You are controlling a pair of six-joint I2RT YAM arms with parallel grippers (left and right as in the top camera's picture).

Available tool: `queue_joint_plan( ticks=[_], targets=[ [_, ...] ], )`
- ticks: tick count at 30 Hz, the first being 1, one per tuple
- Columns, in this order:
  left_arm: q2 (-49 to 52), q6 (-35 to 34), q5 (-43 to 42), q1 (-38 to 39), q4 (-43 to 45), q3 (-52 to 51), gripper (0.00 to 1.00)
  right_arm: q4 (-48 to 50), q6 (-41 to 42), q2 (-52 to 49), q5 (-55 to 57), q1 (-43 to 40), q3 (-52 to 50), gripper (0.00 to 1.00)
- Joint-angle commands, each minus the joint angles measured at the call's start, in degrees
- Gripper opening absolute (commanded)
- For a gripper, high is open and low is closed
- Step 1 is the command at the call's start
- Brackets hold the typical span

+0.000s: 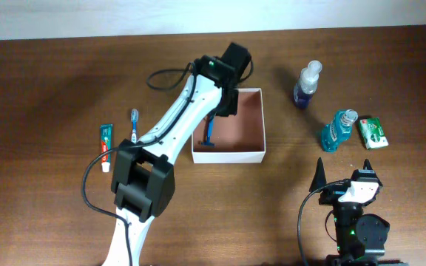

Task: Pack container
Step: 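Lower the razor into the box and open the left gripper, then raise the left gripper and move it over the blue toothbrush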

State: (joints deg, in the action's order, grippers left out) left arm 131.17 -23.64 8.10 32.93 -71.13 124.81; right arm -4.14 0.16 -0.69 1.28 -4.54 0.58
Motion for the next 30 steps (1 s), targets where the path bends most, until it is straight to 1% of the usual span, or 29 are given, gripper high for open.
queue_joint_plan(
  ticks=[1, 2, 3, 5, 6, 7, 8, 9, 12, 17, 19, 22, 24, 27, 30],
  targets=[
    [-0.5, 2.8, -3.0, -0.4, -2.6, 4.9, 0.26, -0.4, 0.1, 0.3, 0.5, -0.4, -0.3, 0.98],
    [-0.5, 3.0, -2.9, -0.4, -3.7, 5.9, 0.37, -0.4, 0.1, 0.3, 0.5, -0.4, -0.3, 0.98],
    [-0.5, 4.2, -2.9, -0.5, -4.5, 6.7, 0.55, -0.4, 0.1, 0.3, 0.5, -0.4, -0.3, 0.98],
    [-0.5, 6.1, -1.0, -0.7, -6.3, 7.8, 0.82, -0.4, 0.1, 0.3, 0.5, -0.4, -0.3, 0.98],
    [-0.5, 6.0, 0.7, -1.2, -7.5, 8.3, 0.87, -0.4, 0.1, 0.3, 0.5, -0.4, -0.3, 0.98],
    [-0.5, 6.0, 1.5, -1.6, -8.3, 8.5, 0.87, -0.4, 0.1, 0.3, 0.5, -0.4, -0.3, 0.98],
    [-0.5, 6.0, 2.2, -2.3, -9.1, 8.6, 0.92, -0.4, 0.1, 0.3, 0.5, -0.4, -0.3, 0.98],
    [-0.5, 6.2, 2.3, -3.2, -9.8, 8.6, 0.93, -0.4, 0.1, 0.3, 0.5, -0.4, -0.3, 0.98],
    [-0.5, 6.6, 2.3, -6.6, -12.5, 8.6, 0.95, -0.4, 0.1, 0.3, 0.5, -0.4, -0.3, 0.98],
    [-0.5, 7.5, 2.0, -13.6, -14.6, 8.6, 0.96, -0.4, 0.1, 0.3, 0.5, -0.4, -0.3, 0.98],
    [-0.5, 8.3, -0.2, -16.9, -14.9, 8.6, 0.97, -0.4, 0.1, 0.3, 0.5, -0.4, -0.3, 0.98],
    [-0.5, 14.8, -9.0, -21.6, -14.3, 8.6, 0.97, -0.4, 0.1, 0.3, 0.5, -0.4, -0.3, 0.98],
    [-0.5, 17.6, -12.2, -24.2, -13.9, 8.6, 0.99, -0.4, 0.1, 0.3, 0.5, -0.4, -0.3, 0.98],
    [-0.5, 19.0, -12.4, -27.6, -13.5, 8.4, 0.99, -0.4, 0.1, 0.3, 0.5, -0.4, -0.3, 0.98],
    [-0.5, 19.0, -12.4, -30.0, -13.6, 7.9, 0.99, -0.4, 0.1, 0.3, 0.5, -0.4, -0.3, 0.98]
  ],
)
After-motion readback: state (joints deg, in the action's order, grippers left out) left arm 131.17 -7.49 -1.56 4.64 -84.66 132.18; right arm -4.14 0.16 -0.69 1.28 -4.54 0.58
